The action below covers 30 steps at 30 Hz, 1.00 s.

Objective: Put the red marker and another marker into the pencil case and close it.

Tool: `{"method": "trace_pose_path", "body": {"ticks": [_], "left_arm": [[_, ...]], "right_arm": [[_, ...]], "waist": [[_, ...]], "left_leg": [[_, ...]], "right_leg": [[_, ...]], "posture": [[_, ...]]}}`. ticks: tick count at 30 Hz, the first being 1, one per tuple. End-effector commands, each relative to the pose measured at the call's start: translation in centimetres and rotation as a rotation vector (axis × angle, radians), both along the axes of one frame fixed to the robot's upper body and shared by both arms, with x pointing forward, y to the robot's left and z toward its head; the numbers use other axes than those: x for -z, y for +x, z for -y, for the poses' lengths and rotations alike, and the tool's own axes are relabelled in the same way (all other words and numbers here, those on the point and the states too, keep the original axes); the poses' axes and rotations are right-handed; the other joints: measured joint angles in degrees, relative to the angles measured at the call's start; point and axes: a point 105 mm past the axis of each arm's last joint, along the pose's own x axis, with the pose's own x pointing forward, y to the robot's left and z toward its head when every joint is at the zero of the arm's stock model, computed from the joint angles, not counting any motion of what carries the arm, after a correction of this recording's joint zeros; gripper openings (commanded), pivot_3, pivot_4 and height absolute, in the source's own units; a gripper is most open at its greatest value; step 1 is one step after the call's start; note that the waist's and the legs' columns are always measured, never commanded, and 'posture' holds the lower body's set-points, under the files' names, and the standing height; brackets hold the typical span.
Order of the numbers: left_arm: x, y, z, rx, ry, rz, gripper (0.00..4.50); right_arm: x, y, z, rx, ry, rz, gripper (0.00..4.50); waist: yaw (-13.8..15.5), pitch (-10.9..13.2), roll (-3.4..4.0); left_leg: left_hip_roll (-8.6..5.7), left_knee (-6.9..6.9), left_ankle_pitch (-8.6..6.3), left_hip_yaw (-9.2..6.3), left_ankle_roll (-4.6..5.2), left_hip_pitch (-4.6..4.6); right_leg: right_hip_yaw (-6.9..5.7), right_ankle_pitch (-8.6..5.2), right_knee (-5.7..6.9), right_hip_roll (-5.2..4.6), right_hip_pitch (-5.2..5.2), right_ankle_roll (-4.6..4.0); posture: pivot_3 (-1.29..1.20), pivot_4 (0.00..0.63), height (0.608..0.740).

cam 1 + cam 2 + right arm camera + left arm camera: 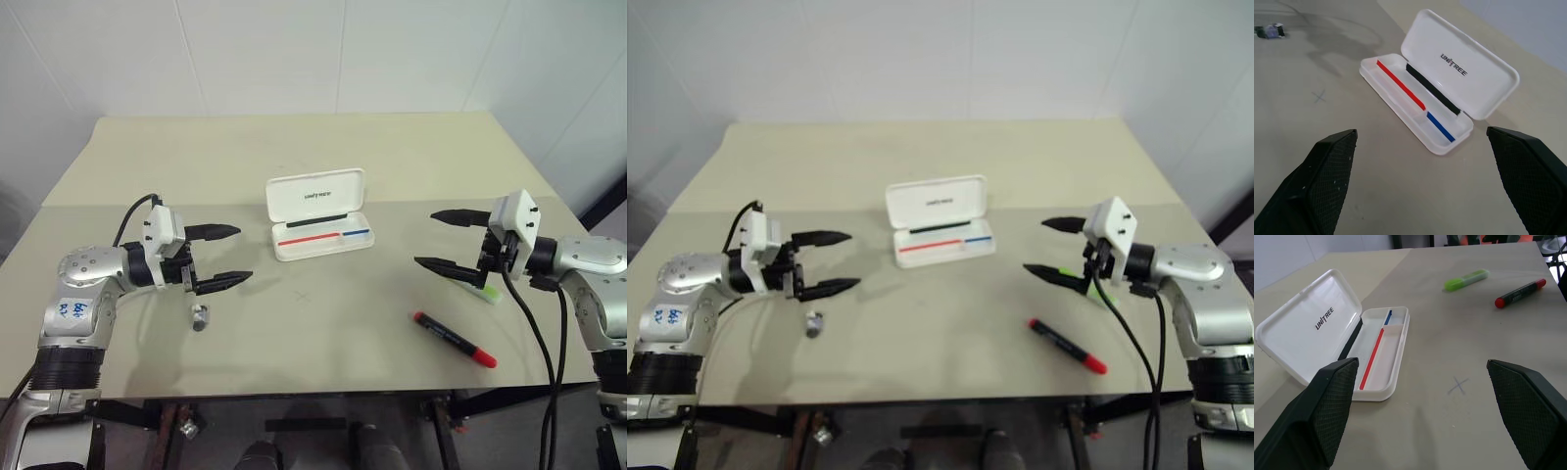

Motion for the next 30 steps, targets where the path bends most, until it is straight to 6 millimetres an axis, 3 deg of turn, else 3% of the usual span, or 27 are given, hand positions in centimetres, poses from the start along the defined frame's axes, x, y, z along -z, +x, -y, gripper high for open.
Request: {"method": "trace_pose_path", "body": {"ticks": [1,7,11,15,22,30], "left_arm": [[-0.7,-0.2,-0.2,-0.001,0.04,0.047,4.46],[-0.1,0.9,1.0,0.009,0.04,0.035,4.46],[0.8,2.0,2.4,0.041,0.033,0.018,3.61],[2.0,3.7,4.2,0.022,0.043,0.01,2.32],[2.6,6.1,7.1,0.028,0.143,0.049,2.32],[3.2,7.3,7.7,0.03,0.236,0.04,2.32]], "right_arm": [[-0.8,-0.1,-0.7,-0.019,0.004,0.044,4.5],[-0.7,-0.9,-1.6,-0.043,-0.001,0.052,4.5],[-0.9,-1.9,-1.9,-0.045,0.001,0.07,4.5],[-0.6,-2.3,-1.8,-0.017,0.027,0.068,4.5],[-0.3,-2.5,-1.9,0.004,0.052,0.078,4.5],[-0.1,-3.1,-1.8,0.024,0.069,0.085,4.5]], "waist": [[0.06,0.0,0.0],[0.21,0.0,0.0],[0.23,0.0,0.0],[0.25,0.0,0.0],[0.2,0.0,-0.02],[0.21,0.01,-0.03]], "left_leg": [[0.0,0.01,0.0,0.0,0.0,-0.01],[-0.01,0.01,0.0,0.0,0.0,-0.01],[-0.02,0.04,0.0,0.0,0.0,-0.01],[-0.03,0.08,-0.01,0.01,0.01,-0.03],[-0.05,0.12,-0.01,0.04,0.01,-0.03],[-0.06,0.11,-0.04,0.1,0.07,-0.03]], "right_leg": [[0.0,0.0,0.0,0.0,0.0,0.0],[0.0,0.0,0.0,0.0,0.0,0.01],[0.0,0.01,0.01,0.0,0.01,0.02],[0.01,0.03,0.0,0.0,0.01,0.05],[0.06,0.06,0.0,0.01,0.02,0.11],[0.11,0.07,-0.02,0.01,0.01,0.13]], "posture": [[0.0,0.15,0.74],[0.0,0.15,0.74],[0.0,0.15,0.74],[0.0,0.15,0.74],[0.0,0.15,0.74],[0.0,0.15,0.74]]}}
